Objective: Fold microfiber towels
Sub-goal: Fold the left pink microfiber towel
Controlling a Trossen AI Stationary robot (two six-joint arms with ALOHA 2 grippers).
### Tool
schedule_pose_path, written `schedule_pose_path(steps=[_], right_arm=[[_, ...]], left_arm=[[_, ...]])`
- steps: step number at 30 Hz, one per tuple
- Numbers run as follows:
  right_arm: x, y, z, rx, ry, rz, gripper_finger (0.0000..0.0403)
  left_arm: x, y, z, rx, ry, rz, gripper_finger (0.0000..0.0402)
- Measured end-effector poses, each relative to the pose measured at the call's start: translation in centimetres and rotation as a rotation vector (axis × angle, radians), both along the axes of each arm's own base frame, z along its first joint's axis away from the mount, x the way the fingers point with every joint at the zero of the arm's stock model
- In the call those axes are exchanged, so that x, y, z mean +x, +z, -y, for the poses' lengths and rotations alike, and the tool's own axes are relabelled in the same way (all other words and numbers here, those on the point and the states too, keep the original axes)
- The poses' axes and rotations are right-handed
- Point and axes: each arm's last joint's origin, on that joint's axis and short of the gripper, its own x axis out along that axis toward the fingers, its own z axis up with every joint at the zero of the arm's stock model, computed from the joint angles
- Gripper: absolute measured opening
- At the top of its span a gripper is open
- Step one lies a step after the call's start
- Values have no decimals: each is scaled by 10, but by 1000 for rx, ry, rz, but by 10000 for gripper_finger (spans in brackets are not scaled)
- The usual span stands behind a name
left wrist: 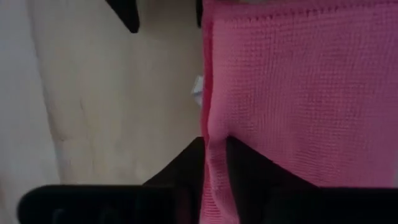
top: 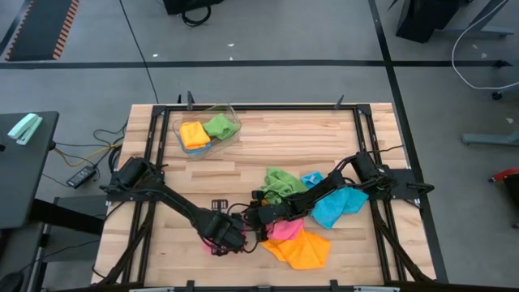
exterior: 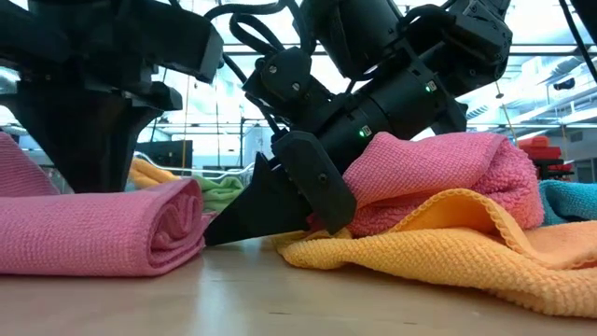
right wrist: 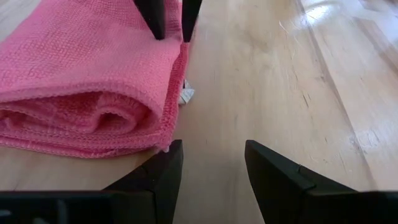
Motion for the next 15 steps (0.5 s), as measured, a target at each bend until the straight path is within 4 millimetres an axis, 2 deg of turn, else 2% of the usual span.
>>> schedule_pose_path(steps=[3,10,15], right_arm=[[0,0,0,0,0,0,186],[0,0,0,0,0,0,186],[0,0,0,0,0,0,186]], left_arm=[[1,-1,0,5,-22,14,60],[1,-6,0,-44,-59,1,60],[1,-6,0,-36,-82,1,10]])
